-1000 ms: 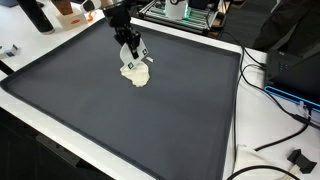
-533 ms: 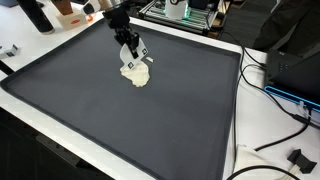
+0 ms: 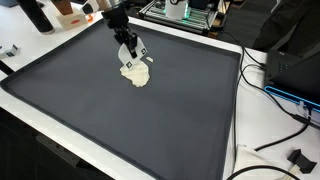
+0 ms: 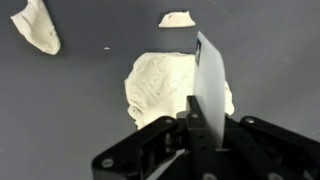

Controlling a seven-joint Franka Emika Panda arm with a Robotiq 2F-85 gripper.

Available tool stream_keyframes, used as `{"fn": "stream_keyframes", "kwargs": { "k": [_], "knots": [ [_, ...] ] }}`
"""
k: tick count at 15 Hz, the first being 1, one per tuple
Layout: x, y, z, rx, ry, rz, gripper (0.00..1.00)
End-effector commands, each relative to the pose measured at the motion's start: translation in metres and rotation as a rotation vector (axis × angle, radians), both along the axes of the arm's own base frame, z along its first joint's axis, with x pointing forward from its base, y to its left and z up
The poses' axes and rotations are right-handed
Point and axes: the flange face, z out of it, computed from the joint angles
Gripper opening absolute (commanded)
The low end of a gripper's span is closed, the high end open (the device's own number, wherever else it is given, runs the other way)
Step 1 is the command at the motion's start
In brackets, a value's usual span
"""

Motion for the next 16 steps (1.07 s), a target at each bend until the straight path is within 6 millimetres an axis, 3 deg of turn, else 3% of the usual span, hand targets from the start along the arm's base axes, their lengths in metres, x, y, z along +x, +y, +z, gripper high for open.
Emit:
{"fn": "stream_keyframes", "kwargs": {
  "k": [1,7,16],
  "knots": [
    [-0.007,0.005,0.005,-0.036,0.024,-0.027,0.01],
    [-0.008,0.023,0.019,-0.122,0.034,-0.030,0.01],
    [-0.011,0.069,0.046,-0.304,0.027,-0.010,0.01]
  ]
}}
